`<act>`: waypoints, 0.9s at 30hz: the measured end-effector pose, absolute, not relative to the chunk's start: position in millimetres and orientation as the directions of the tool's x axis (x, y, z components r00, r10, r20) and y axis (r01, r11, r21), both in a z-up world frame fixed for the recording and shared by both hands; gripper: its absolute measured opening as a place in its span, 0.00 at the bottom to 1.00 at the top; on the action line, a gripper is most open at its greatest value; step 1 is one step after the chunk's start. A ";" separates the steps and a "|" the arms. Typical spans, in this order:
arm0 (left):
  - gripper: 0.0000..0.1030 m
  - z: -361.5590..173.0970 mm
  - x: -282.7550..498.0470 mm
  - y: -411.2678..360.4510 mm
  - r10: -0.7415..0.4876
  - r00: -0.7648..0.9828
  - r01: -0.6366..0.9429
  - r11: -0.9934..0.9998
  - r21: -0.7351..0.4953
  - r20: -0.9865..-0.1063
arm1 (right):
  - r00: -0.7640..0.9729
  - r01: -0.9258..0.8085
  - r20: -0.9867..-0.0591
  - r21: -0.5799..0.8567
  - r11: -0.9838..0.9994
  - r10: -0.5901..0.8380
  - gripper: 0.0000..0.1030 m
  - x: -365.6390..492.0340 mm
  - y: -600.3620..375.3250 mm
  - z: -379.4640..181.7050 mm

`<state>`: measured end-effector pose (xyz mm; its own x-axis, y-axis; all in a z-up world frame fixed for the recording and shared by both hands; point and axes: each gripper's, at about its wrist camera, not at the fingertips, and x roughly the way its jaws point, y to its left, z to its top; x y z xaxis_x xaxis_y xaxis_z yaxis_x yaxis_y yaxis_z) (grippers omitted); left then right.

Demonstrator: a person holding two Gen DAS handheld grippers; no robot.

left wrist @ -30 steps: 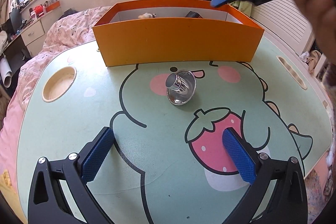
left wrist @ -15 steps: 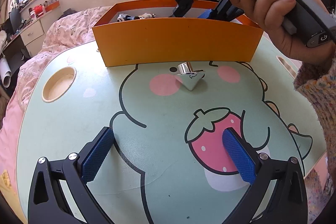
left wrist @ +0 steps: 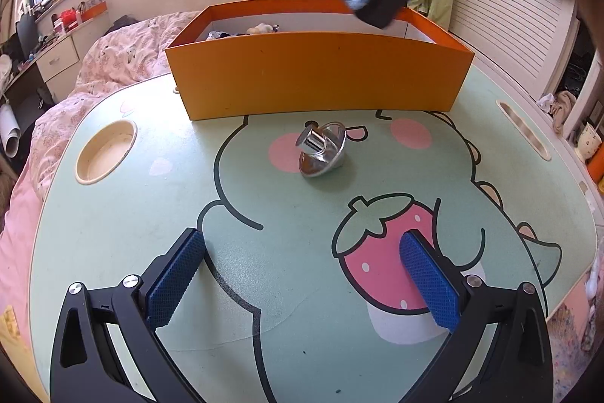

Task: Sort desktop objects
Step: 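Carry the dark red block out and place it on the table with the right gripper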

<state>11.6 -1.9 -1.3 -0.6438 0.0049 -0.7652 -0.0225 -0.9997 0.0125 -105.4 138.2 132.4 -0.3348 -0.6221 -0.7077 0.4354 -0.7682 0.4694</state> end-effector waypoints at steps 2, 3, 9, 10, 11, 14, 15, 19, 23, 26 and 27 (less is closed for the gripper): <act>1.00 -1.2 11.7 -2.5 0.005 -0.644 -0.022 -1.000 0.012 -0.765 | -0.326 0.438 -0.703 0.480 -0.760 -0.632 0.22 -88.6 148.8 127.3; 1.00 -1.2 11.6 -2.5 0.005 -0.644 -0.022 -1.000 0.012 -0.765 | -0.317 0.440 -0.694 0.497 -0.748 -0.647 0.19 -81.1 153.6 122.1; 1.00 -0.3 12.4 -2.9 0.003 -0.644 -0.021 -1.000 0.014 -0.765 | -0.253 0.417 -0.749 0.487 -0.768 -0.612 0.01 -67.7 151.0 69.2; 1.00 -0.5 12.4 -2.6 0.003 -0.644 -0.021 -1.000 0.014 -0.765 | -0.245 0.408 -0.764 0.477 -0.779 -0.596 0.01 -69.5 149.3 58.1; 1.00 -0.1 12.3 -2.6 0.003 -0.644 -0.021 -1.000 0.014 -0.765 | -0.230 0.407 -0.770 0.480 -0.777 -0.595 0.01 -69.8 146.5 48.1; 1.00 0.2 12.2 -2.1 0.002 -0.644 -0.020 -1.000 0.014 -0.765 | -0.203 0.392 -0.781 0.488 -0.780 -0.591 0.01 -70.0 143.5 23.2; 1.00 0.9 12.1 -1.7 0.001 -0.644 -0.020 -1.000 0.015 -0.765 | -0.201 0.393 -0.783 0.486 -0.781 -0.589 0.01 -70.7 143.1 18.3; 1.00 0.8 11.8 -2.3 0.001 -0.644 -0.019 -1.000 0.015 -0.765 | -0.230 0.447 -0.767 0.463 -0.765 -0.599 0.01 -65.2 140.3 14.3; 1.00 1.0 11.6 -2.0 -0.001 -0.644 -0.018 -1.000 0.016 -0.765 | -0.285 0.555 -0.727 0.406 -0.726 -0.625 0.03 -58.1 132.3 16.6; 1.00 1.1 11.7 -2.1 -0.001 -0.644 -0.017 -1.000 0.015 -0.765 | -0.263 0.597 -0.714 0.409 -0.691 -0.649 0.03 -61.0 121.6 17.5; 1.00 1.3 11.6 -1.9 -0.001 -0.644 -0.017 -1.000 0.015 -0.765 | -0.270 0.602 -0.706 0.408 -0.687 -0.655 0.03 -60.1 121.4 21.8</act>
